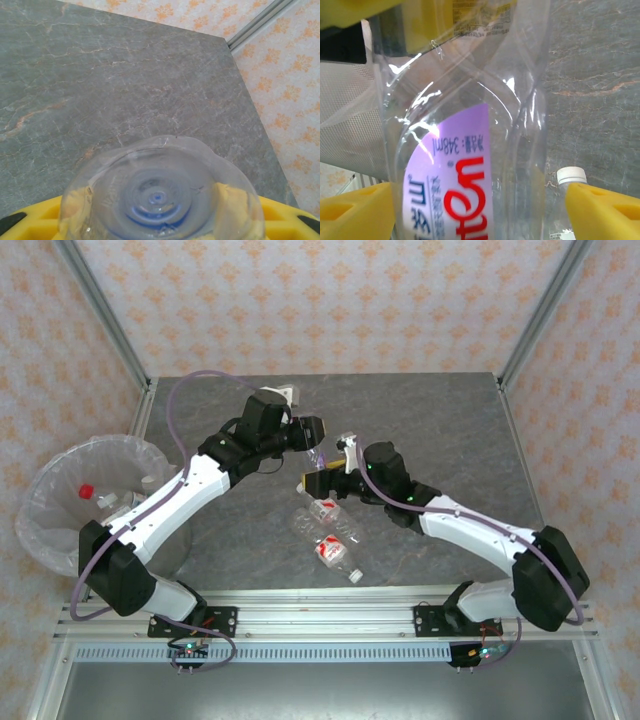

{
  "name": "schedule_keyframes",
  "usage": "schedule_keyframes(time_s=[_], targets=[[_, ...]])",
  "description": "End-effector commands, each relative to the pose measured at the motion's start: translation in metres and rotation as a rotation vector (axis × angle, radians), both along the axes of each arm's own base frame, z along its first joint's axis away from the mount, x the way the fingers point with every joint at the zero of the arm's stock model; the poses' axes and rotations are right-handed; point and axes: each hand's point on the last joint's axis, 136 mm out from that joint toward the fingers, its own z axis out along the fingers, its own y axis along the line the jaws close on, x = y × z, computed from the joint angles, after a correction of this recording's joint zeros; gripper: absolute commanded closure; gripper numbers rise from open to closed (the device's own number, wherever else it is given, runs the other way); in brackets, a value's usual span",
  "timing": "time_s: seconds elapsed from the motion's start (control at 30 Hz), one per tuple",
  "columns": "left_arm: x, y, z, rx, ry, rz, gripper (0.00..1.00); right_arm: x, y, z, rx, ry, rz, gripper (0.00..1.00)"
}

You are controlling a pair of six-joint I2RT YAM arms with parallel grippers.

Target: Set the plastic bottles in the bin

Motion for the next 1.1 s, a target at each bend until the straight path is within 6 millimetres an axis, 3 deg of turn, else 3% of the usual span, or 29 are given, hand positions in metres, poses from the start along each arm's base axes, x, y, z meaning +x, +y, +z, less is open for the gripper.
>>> schedule_keyframes(time_s=[0.0,0.07,0.37,0.57,0.77,1.07], targets=[[0.001,0.009,0.022,0.019,-0.061,0.034,0.49,0.0,-0.013,0.006,-0.022,-0.059,-0.04,0.08],[0.001,0.011,0.021,0.024,-0.061,0.043,0.49,0.0,-0.017,0.005,-0.031,-0.066,-0.051,0.01],[0.004,0.02,0.022,0.037,-0.063,0.081,0.5,0.001,-0.028,-0.002,-0.079,-0.087,-0.093,0.01],[0.003,0.033,0.028,0.041,-0.075,0.108,0.5,0.001,-0.035,-0.032,-0.198,-0.065,-0.09,0.01],[-0.003,0.057,0.037,0.049,-0.093,0.165,0.5,0.009,-0.046,-0.046,-0.232,-0.055,-0.169,0.01],[-0.021,0.106,0.057,0.081,-0.139,0.285,0.5,0.024,-0.064,-0.046,-0.257,-0.09,-0.297,0.01]])
